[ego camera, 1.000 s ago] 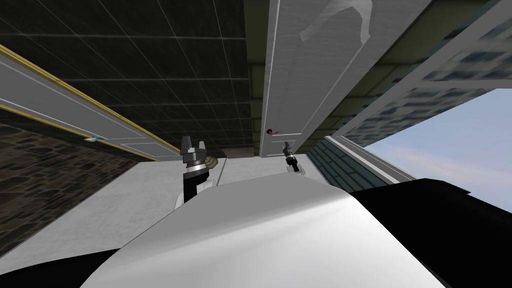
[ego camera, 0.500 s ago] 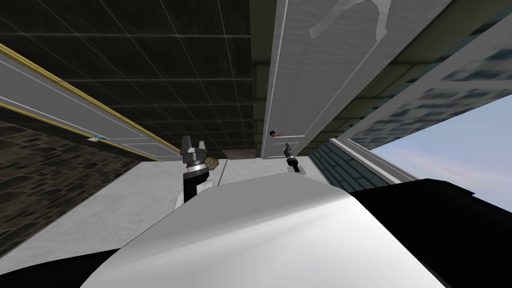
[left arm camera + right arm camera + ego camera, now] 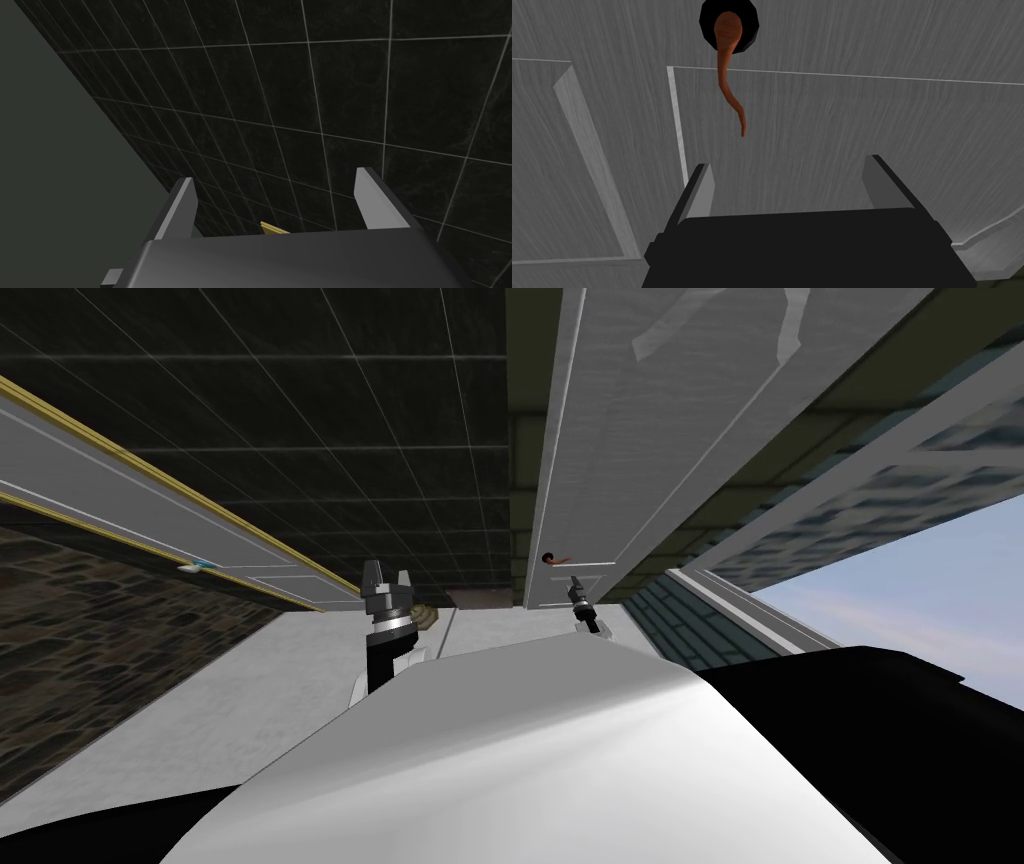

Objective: Pull the door open

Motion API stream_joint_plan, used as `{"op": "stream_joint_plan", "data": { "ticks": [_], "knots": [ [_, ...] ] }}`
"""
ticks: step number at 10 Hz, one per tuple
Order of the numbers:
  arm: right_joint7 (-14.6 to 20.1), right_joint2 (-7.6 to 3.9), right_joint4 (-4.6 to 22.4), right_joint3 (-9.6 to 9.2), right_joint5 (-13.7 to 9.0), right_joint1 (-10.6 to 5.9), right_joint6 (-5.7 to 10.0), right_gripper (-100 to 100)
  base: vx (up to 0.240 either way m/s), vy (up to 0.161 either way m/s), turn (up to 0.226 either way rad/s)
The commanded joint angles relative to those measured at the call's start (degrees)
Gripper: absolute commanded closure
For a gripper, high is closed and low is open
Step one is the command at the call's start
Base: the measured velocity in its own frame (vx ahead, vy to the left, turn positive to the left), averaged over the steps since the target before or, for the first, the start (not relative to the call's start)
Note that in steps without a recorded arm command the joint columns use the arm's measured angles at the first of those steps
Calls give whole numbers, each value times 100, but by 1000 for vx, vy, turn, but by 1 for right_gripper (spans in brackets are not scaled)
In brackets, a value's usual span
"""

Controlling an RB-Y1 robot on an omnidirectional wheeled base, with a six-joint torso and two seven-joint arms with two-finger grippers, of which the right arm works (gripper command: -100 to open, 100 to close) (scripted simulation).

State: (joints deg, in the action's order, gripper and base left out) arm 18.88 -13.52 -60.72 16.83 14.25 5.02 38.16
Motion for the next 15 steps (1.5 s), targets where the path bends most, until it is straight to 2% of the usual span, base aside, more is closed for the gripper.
{"op": "stream_joint_plan", "data": {
  "ticks": [1,2,8,9,15],
  "knots": [
    [49,-35,171,40,19,-50,31,-100,90,23,30],
    [85,-58,337,80,41,-101,57,-100,139,32,39],
    [220,-140,950,225,120,-289,150,-100,139,4,32],
    [215,-145,891,210,111,-265,144,-100,63,-5,7],
    [122,-197,1110,343,-20,-320,192,-100,181,-37,61]
  ]
}}
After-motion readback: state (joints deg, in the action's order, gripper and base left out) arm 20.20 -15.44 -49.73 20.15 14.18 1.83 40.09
